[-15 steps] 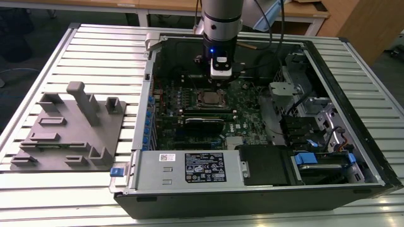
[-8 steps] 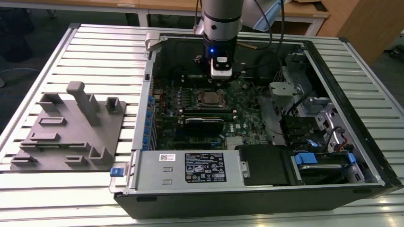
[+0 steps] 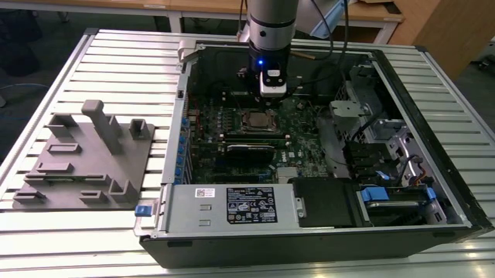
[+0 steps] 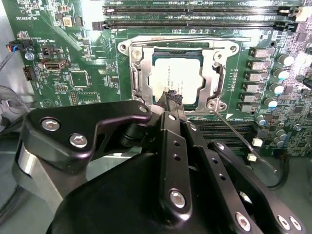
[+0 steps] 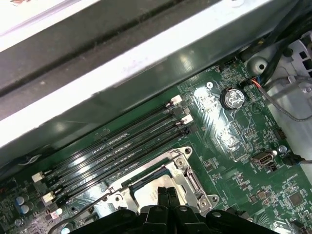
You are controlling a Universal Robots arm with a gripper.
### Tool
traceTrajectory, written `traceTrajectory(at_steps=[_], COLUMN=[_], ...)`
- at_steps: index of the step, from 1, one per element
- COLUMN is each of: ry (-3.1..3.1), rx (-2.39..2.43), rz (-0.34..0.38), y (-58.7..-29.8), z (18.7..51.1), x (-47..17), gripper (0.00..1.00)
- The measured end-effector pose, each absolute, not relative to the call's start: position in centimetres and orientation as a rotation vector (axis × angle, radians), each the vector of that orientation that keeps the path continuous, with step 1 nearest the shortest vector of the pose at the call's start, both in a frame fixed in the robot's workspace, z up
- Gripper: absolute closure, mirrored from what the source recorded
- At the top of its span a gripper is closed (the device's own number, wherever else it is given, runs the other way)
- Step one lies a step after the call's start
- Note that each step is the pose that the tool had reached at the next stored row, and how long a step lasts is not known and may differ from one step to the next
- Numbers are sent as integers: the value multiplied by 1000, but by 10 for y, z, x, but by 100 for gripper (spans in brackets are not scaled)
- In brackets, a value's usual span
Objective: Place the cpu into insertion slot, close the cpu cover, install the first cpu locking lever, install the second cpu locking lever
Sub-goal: 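Close the cpu cover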
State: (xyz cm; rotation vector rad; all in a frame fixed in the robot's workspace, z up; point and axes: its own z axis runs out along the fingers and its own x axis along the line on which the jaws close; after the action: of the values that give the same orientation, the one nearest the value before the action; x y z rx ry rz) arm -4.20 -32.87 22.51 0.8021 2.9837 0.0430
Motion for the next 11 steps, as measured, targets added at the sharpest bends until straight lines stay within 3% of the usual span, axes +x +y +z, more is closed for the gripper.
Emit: traceTrajectory(at_steps=[11], ry=[3003], rx=[730], rz=[45], y=[-329], z=[225], x=[-42], gripper=[90])
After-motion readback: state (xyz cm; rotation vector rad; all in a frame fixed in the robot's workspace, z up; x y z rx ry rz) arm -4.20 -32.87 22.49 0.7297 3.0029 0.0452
